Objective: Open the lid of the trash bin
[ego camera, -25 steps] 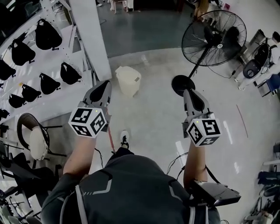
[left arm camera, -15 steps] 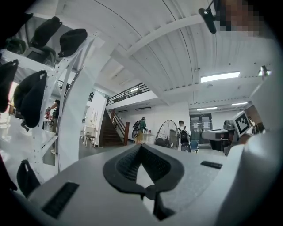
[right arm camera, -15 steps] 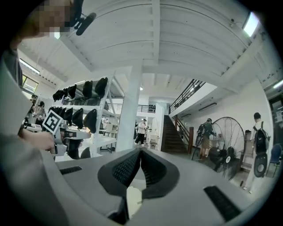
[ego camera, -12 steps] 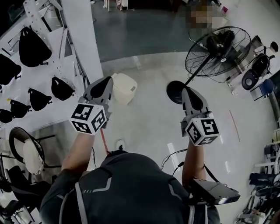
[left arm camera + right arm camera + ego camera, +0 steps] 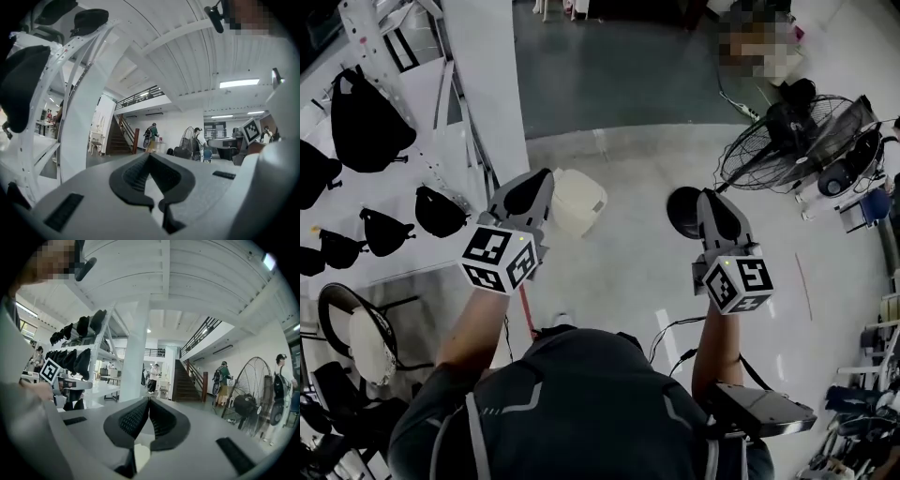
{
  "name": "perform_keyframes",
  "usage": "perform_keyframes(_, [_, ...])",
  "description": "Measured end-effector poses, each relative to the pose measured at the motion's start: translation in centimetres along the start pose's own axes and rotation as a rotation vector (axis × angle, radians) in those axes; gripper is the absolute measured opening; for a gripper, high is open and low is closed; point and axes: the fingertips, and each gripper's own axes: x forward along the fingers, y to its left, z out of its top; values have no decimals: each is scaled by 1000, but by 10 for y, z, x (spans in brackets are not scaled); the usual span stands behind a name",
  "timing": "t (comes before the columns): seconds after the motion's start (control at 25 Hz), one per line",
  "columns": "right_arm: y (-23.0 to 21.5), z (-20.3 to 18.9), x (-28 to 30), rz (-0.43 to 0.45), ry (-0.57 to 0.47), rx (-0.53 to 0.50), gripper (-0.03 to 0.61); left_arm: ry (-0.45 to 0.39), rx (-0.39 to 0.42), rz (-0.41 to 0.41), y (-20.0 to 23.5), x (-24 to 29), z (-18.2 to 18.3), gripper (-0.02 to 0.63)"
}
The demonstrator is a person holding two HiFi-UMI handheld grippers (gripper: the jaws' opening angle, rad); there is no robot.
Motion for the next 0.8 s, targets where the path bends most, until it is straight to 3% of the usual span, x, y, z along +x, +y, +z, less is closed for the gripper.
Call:
perform_keyframes(0.4, [-29, -5, 78, 91, 4, 21, 26, 50, -3, 55, 30, 50, -8, 8])
perform_keyframes(0.8, [-108, -13, 181, 243, -44, 21, 26, 45, -3, 208, 48, 144, -4, 8])
